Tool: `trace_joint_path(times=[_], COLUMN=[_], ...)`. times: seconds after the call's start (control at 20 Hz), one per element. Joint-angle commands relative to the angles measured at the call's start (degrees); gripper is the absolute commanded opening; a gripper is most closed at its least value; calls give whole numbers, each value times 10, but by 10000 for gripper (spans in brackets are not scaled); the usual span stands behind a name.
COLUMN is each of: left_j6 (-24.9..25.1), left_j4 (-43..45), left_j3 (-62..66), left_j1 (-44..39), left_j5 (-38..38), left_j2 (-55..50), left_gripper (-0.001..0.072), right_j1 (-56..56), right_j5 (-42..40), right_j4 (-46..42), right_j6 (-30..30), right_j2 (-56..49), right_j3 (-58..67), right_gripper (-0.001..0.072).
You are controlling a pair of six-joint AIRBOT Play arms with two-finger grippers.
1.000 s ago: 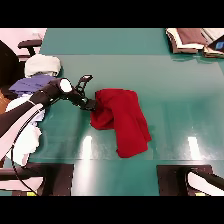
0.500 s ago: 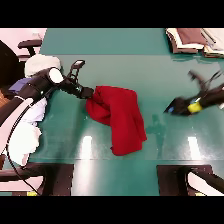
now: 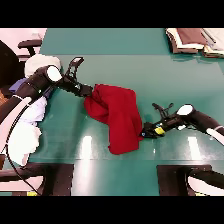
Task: Fold the shirts.
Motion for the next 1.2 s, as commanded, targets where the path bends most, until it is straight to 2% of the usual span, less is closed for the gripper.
trace_joint_path(times=[0.0,0.15,0.3,0.65,0.85,1.0,1.15], left_j6=[0,0,0,0,0,-1,-1], left_j4=[9,68,126,119,119,115,115], left_j3=[12,62,143,315,348,355,348], left_j1=[0,0,0,0,0,0,0], left_j5=[-13,-17,-19,-37,-57,-63,-139], left_j2=[2,47,121,316,406,439,426], left_gripper=[23,23,23,23,22,21,22], right_j1=[40,-2,-84,-240,-312,-375,-392], right_j5=[-21,-2,69,168,198,228,260], right_j4=[-29,-109,-173,-186,-186,-184,-184], right_j6=[-3,28,29,27,27,27,29], right_j2=[-30,38,125,257,282,261,197], right_j3=[55,138,260,584,701,780,865], right_gripper=[14,14,14,13,14,13,12])
